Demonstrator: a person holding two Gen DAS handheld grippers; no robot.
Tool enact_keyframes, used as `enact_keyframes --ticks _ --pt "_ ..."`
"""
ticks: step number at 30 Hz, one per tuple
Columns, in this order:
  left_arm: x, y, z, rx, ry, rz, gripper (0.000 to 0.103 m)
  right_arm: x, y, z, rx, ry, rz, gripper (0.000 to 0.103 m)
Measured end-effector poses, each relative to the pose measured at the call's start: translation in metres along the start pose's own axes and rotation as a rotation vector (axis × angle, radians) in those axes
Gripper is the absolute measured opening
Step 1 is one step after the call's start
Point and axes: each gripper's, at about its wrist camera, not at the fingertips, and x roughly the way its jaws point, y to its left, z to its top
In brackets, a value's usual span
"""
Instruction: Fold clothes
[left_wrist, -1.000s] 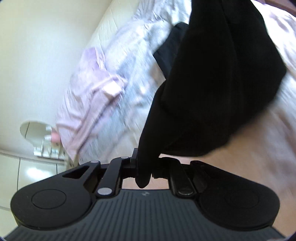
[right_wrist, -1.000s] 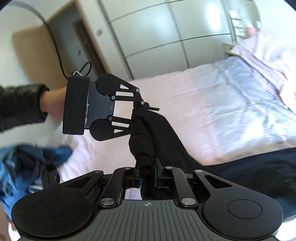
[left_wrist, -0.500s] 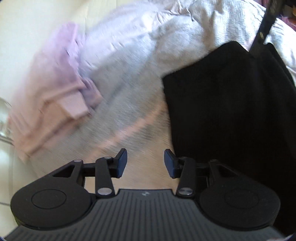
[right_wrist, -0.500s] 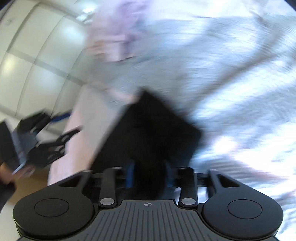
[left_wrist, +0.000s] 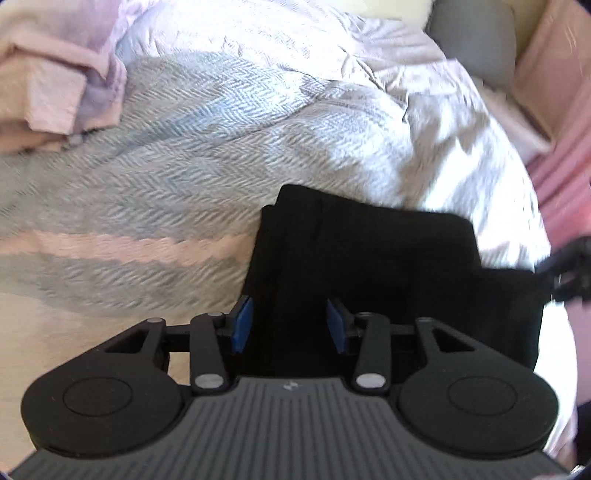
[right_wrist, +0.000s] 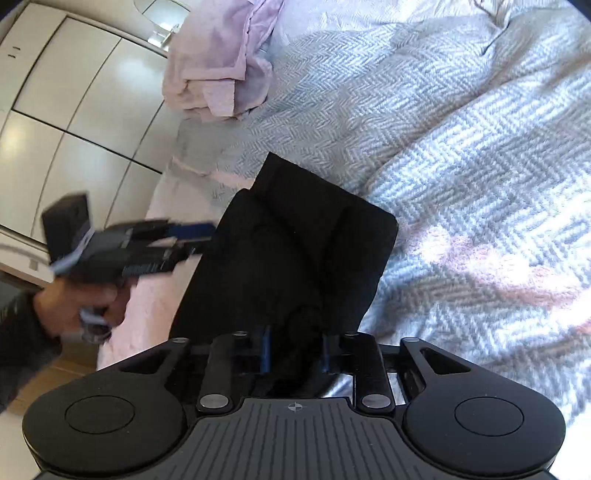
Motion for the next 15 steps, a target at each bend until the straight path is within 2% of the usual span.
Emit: enact_keyframes --ticks 1,3,8,11,15 --pt "0.002 -0.002 0.002 0.007 0.008 -0.009 0.002 -0.002 0.003 -0.001 -0.01 -0.002 -0.014 0.017" --pt "-0.005 -0.006 0.004 0.027 -0.001 0.011 0.0 -0.005 0.006 -0.003 -0.022 -0.002 -0.024 0.014" --pt "-0.052 0.006 0.019 -0.012 -0.127 0.037 0.0 -0.026 0.037 0.011 -0.121 -0.039 0.017 0.01" --pt "-0.035 0.012 0.031 -0.008 -0.126 0.058 0.0 -0.029 0.034 0.025 -0.136 -0.08 0.025 0.01" --pt "0.01 0.019 0.036 -0.045 -0.107 0.066 0.0 -0.003 -0.001 0.033 -0.1 -0.091 -0.01 0.011"
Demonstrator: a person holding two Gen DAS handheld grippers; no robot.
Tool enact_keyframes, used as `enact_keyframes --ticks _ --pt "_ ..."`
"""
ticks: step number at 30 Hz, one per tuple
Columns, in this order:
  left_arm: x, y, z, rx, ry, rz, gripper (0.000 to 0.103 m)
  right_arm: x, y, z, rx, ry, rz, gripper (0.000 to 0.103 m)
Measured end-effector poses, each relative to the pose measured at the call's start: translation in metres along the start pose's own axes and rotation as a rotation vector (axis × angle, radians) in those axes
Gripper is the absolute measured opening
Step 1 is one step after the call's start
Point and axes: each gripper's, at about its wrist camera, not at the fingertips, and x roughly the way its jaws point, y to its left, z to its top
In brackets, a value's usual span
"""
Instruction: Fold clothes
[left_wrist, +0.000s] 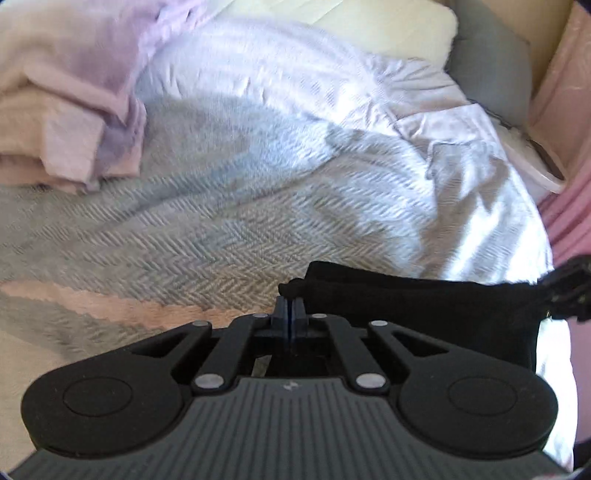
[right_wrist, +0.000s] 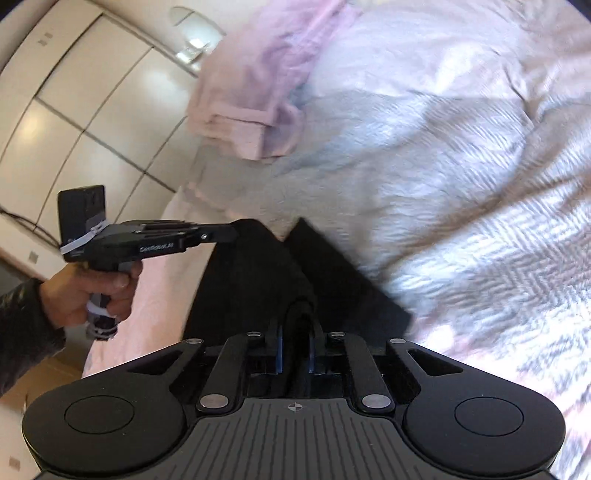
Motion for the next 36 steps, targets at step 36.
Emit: enact_keyframes --ticks 36 --pt "-0.1 -0.009 -0.124 0.115 0.062 0.098 0.014 -0.014 0.12 -0.11 -0.491 0.184 -0.145 0.033"
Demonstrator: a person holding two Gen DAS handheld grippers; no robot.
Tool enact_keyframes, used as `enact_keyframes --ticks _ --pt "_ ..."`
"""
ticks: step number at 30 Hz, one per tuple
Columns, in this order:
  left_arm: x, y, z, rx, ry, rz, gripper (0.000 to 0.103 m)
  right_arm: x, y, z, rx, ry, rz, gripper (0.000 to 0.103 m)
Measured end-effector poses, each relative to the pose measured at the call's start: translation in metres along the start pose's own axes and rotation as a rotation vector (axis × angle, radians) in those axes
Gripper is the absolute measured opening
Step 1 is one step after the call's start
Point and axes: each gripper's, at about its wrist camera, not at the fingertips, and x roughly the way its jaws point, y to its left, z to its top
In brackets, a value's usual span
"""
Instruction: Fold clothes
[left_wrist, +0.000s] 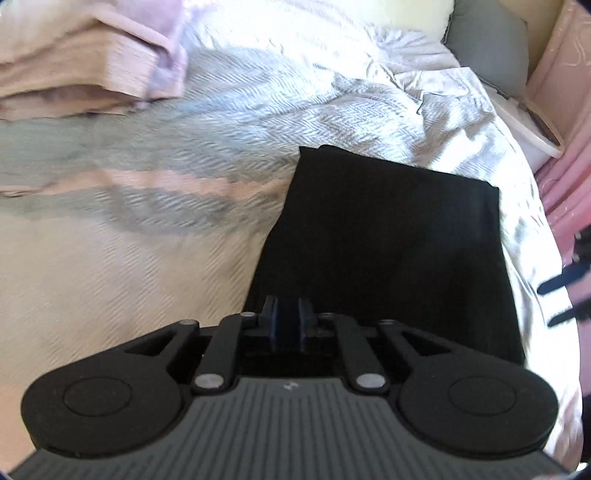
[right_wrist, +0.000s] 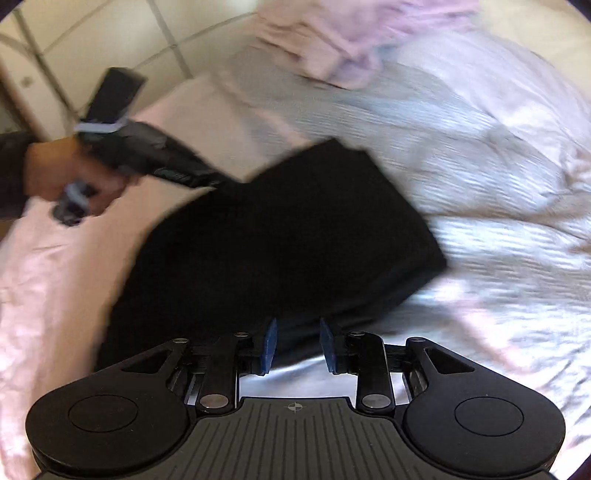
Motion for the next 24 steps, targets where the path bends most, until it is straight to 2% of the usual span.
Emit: enact_keyframes --ticks 1,3,4,5,6,8,10,13,15,17,18,19,21,22,24 --pt "-0.011 -0.007 -0.015 0.072 0.003 0.037 0.02 -0.002 0.019 -0.003 -0.007 0.001 0.044 0.036" --pt "-0.032 -0.02 -0.046 0.217 0.009 0.111 0.022 0.002 0.064 -0.01 -0.077 0.016 0.127 0.05" --pt "-0.042 -0.027 -0.061 0.289 0.012 0.148 0.027 0.007 0.089 -0.014 -0.144 0.028 0.156 0.05" --pt "-0.048 -0.037 -0.081 0.4 0.025 0.188 0.029 0.015 0.111 -0.022 -0.224 0.04 0.144 0.05" --pt "-0.048 -0.049 -0.104 0.529 0.045 0.222 0.033 0.024 0.133 -0.03 -0.304 0.051 0.12 0.05" --pt "-0.042 -0.067 -0.14 0.714 0.061 0.247 0.037 0.042 0.176 -0.046 -0.466 0.073 0.071 0.051" --pt "-0.032 -0.081 -0.163 0.85 0.034 0.284 0.049 0.063 0.204 -0.061 -0.575 0.075 -0.008 0.052" --pt "-0.012 -0.096 -0.189 1.019 -0.025 0.353 0.054 0.102 0.228 -0.088 -0.774 0.088 -0.182 0.054" --pt "0.005 -0.099 -0.192 1.075 -0.061 0.405 0.057 0.127 0.233 -0.106 -0.897 0.098 -0.306 0.055" --pt "0.02 -0.1 -0.193 1.119 -0.074 0.421 0.058 0.139 0.221 -0.115 -0.933 0.089 -0.382 0.055" --pt "0.026 -0.101 -0.194 1.137 -0.073 0.419 0.054 0.136 0.214 -0.116 -0.93 0.085 -0.382 0.049" --pt "0.027 -0.101 -0.194 1.139 -0.072 0.421 0.039 0.131 0.208 -0.117 -0.93 0.082 -0.377 0.038" --pt "0.024 -0.103 -0.192 1.119 -0.071 0.432 0.023 0.115 0.197 -0.118 -0.95 0.075 -0.36 0.016" --pt "0.018 -0.104 -0.19 1.098 -0.073 0.433 0.017 0.102 0.195 -0.119 -0.977 0.07 -0.346 0.013" --pt "-0.008 -0.116 -0.185 1.061 -0.097 0.436 0.013 0.072 0.184 -0.114 -0.998 0.06 -0.327 0.011"
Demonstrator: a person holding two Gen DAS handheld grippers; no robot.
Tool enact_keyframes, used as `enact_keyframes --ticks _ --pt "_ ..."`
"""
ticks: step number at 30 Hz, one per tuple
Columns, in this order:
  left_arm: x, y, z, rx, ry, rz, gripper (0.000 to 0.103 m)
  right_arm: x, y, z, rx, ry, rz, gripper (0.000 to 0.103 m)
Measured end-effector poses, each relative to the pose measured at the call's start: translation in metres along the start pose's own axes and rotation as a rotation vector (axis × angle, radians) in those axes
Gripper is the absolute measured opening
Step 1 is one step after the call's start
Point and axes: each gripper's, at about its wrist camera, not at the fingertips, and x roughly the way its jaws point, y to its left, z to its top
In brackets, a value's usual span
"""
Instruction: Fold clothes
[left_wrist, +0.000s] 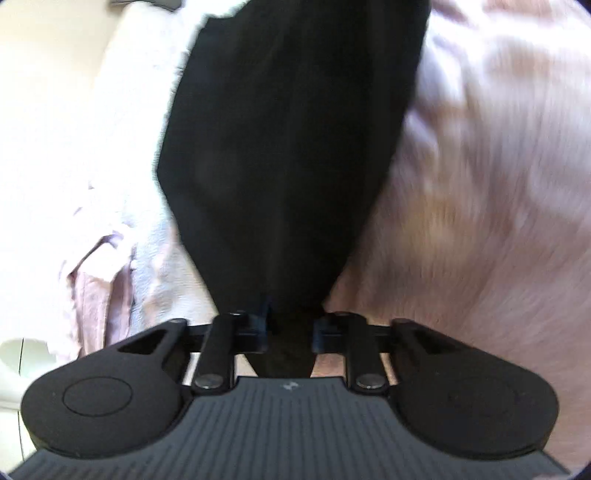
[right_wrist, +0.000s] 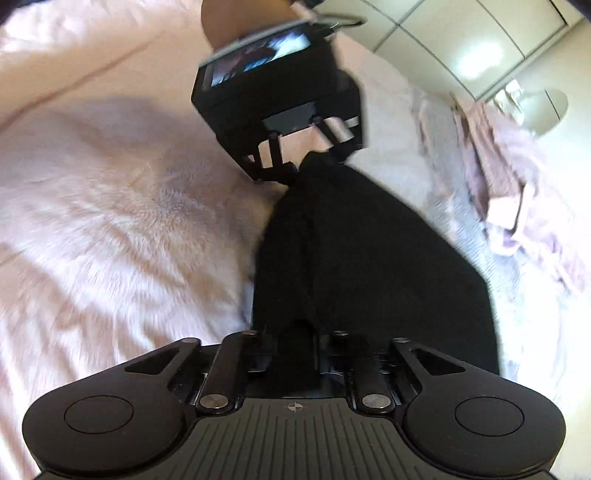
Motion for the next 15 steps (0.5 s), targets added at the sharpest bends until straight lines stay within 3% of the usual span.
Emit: enact_keyframes --ticks 6,11,15 --pt "-0.062 -0.012 0.046 -0.116 -0.028 -0.059 0.011 -0.053 -0.021 -0.056 -0.021 0.039 0.046 0.011" --pt "-0.063 -0.05 0.065 -0.127 -0.007 -0.09 0.015 -0.061 -0.001 -0.095 0.017 0.089 0.082 0.012" --pt "-0.068 -0.047 0.061 -0.123 0.029 -0.106 0.019 -0.062 -0.004 -0.098 0.049 0.079 0.076 0.014"
